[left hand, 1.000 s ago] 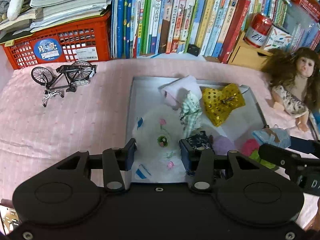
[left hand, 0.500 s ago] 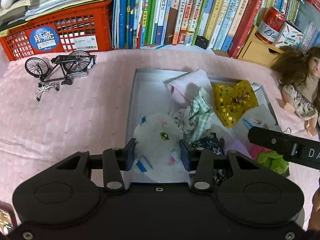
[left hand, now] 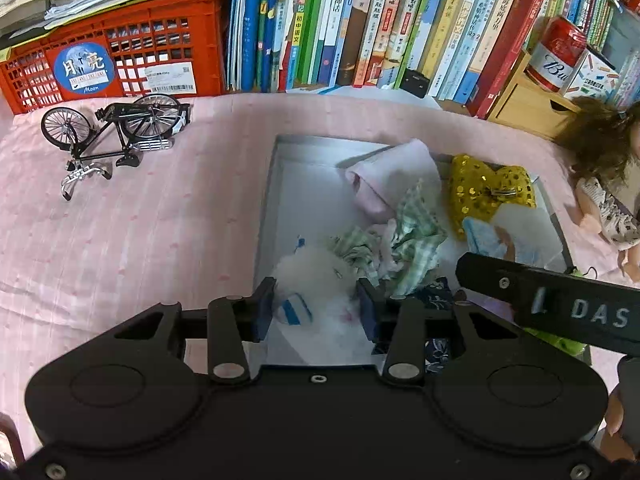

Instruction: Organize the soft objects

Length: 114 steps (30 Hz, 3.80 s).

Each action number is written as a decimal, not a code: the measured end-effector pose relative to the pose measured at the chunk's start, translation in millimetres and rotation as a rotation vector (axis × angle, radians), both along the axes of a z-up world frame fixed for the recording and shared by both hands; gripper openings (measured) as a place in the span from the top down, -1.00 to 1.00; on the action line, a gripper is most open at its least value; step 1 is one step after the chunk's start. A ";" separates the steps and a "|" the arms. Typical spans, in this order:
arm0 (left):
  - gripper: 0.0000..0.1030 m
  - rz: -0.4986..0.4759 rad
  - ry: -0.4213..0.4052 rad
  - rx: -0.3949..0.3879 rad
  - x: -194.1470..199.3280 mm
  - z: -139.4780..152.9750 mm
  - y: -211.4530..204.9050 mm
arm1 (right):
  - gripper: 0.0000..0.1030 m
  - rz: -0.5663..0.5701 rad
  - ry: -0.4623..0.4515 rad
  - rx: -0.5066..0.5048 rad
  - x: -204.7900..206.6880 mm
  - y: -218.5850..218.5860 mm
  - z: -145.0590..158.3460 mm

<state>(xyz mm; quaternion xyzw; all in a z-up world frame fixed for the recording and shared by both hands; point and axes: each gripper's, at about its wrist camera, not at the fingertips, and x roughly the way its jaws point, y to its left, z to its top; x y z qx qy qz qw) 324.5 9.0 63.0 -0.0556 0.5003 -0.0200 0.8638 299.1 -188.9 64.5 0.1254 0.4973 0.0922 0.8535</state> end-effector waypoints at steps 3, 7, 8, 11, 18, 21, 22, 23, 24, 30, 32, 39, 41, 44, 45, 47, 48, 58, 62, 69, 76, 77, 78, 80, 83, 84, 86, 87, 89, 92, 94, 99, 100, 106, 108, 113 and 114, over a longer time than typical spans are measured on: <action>0.22 0.001 0.003 0.000 1.0 -2.6 1.7 | -0.55 0.003 0.010 -0.012 2.0 4.0 -5.9; 0.22 0.001 0.004 -0.012 3.4 -2.4 4.2 | -0.56 -0.001 0.030 -0.018 5.5 4.3 -13.7; 0.22 0.001 0.002 -0.015 3.8 -2.5 4.5 | -0.56 -0.004 0.034 -0.020 6.3 4.2 -15.5; 0.22 -0.001 0.000 -0.014 4.9 -3.7 4.6 | -0.56 -0.005 0.041 -0.027 8.2 4.5 -20.2; 0.22 0.003 0.000 -0.026 6.3 -5.6 6.0 | -0.57 -0.007 0.050 -0.035 11.2 6.8 -23.7; 0.21 0.003 0.001 -0.022 7.3 -7.5 6.4 | -0.58 -0.006 0.055 -0.042 12.8 7.8 -25.1; 0.21 0.004 0.002 -0.022 7.4 -8.3 7.0 | -0.58 -0.006 0.057 -0.044 13.1 8.0 -25.7; 0.21 0.006 0.008 -0.024 8.0 -9.0 7.8 | -0.59 -0.005 0.059 -0.046 13.7 8.3 -26.4; 0.21 0.009 0.012 -0.027 8.7 -9.1 8.4 | -0.60 -0.006 0.061 -0.049 14.3 8.9 -27.4; 0.14 0.027 0.019 -0.051 6.9 -3.4 13.8 | -0.72 -0.021 0.068 -0.044 14.7 7.3 -26.0; 0.04 0.031 0.017 -0.059 5.0 1.5 14.9 | -0.74 -0.026 0.070 -0.027 13.1 3.9 -23.4; -0.49 0.029 -0.080 -0.023 -14.8 36.4 16.0 | -0.84 -0.023 0.042 0.024 1.4 -10.6 -5.8; -0.55 0.033 -0.106 -0.023 -21.4 47.0 16.4 | -0.86 -0.016 0.023 0.035 -4.2 -13.3 2.8; -0.59 0.022 -0.157 -0.003 -36.2 64.2 15.1 | -0.88 0.000 -0.007 0.051 -13.3 -16.7 17.2; -0.62 0.019 -0.171 0.001 -40.5 68.7 13.8 | -0.89 0.005 -0.017 0.053 -16.1 -17.1 21.6; -0.66 0.007 -0.205 0.008 -52.5 79.5 12.5 | -0.91 0.019 -0.044 0.056 -24.6 -19.6 31.9; -0.67 0.001 -0.218 0.011 -58.2 84.5 11.1 | -0.92 0.025 -0.056 0.056 -28.0 -20.2 35.9; -0.78 -0.077 -0.362 0.021 -132.0 119.5 -4.6 | -0.99 0.090 -0.290 -0.016 -92.4 -36.6 81.2; -0.82 -0.108 -0.414 0.004 -164.1 123.9 -8.9 | -1.00 0.104 -0.397 -0.028 -123.5 -46.3 92.8; -0.85 -0.110 -0.505 0.022 -216.2 115.2 -11.4 | -1.00 0.122 -0.583 -0.071 -177.5 -57.4 103.1; -0.87 -0.089 -0.554 0.000 -261.3 95.8 -9.9 | -1.00 0.123 -0.729 -0.119 -224.1 -61.0 93.8; -0.87 -0.081 -0.565 0.002 -268.7 91.5 -9.9 | -1.00 0.119 -0.753 -0.131 -231.8 -61.5 89.9; -0.88 -0.074 -0.573 0.005 -273.9 87.7 -9.9 | -1.00 0.117 -0.771 -0.142 -238.2 -61.5 86.5; -0.89 -0.057 -0.590 0.012 -285.9 79.6 -8.7 | -1.00 0.127 -0.799 -0.160 -250.6 -61.1 78.8; -0.90 -0.036 -0.604 0.030 -299.1 66.6 -7.8 | -1.00 0.140 -0.820 -0.181 -266.4 -60.5 67.4; -0.90 -0.032 -0.602 0.036 -302.5 62.3 -7.8 | -1.00 0.138 -0.823 -0.185 -270.6 -60.6 63.6; -0.90 -0.028 -0.595 0.039 -308.3 53.1 -7.3 | -1.00 0.131 -0.825 -0.184 -276.7 -61.7 56.5; -0.90 -0.026 -0.589 0.037 -311.2 48.5 -6.4 | -1.00 0.126 -0.824 -0.180 -278.9 -62.5 53.2; -0.90 -0.024 -0.576 0.032 -315.2 39.3 -5.6 | -1.00 0.115 -0.821 -0.174 -283.2 -64.5 46.4; -0.90 -0.035 -0.559 0.047 -322.2 24.9 -7.0 | -1.00 0.103 -0.820 -0.180 -289.8 -67.3 35.8; -0.90 -0.039 -0.552 0.064 -326.3 16.1 -7.8 | -1.00 0.097 -0.818 -0.184 -292.9 -69.2 29.1; -0.90 -0.036 -0.520 0.082 -332.0 -4.2 -8.8 | -1.00 0.066 -0.785 -0.160 -301.6 -75.8 10.4; -0.90 -0.035 -0.508 0.079 -332.5 -8.3 -8.6 | -1.00 0.061 -0.779 -0.160 -303.2 -76.8 6.8; -0.90 -0.021 -0.456 0.086 -332.3 -28.3 -7.5 | -1.00 0.063 -0.739 -0.195 -310.2 -76.7 -14.2; -0.90 -0.020 -0.444 0.094 -331.3 -33.4 -7.5 | -1.00 0.069 -0.719 -0.207 -311.4 -75.8 -21.3; -0.90 -0.009 -0.408 0.102 -326.8 -47.4 -8.1 | -1.00 0.077 -0.663 -0.217 -310.3 -72.5 -36.8; -0.90 -0.005 -0.401 0.103 -325.7 -49.5 -7.9 | -1.00 0.079 -0.655 -0.221 -310.4 -71.8 -39.2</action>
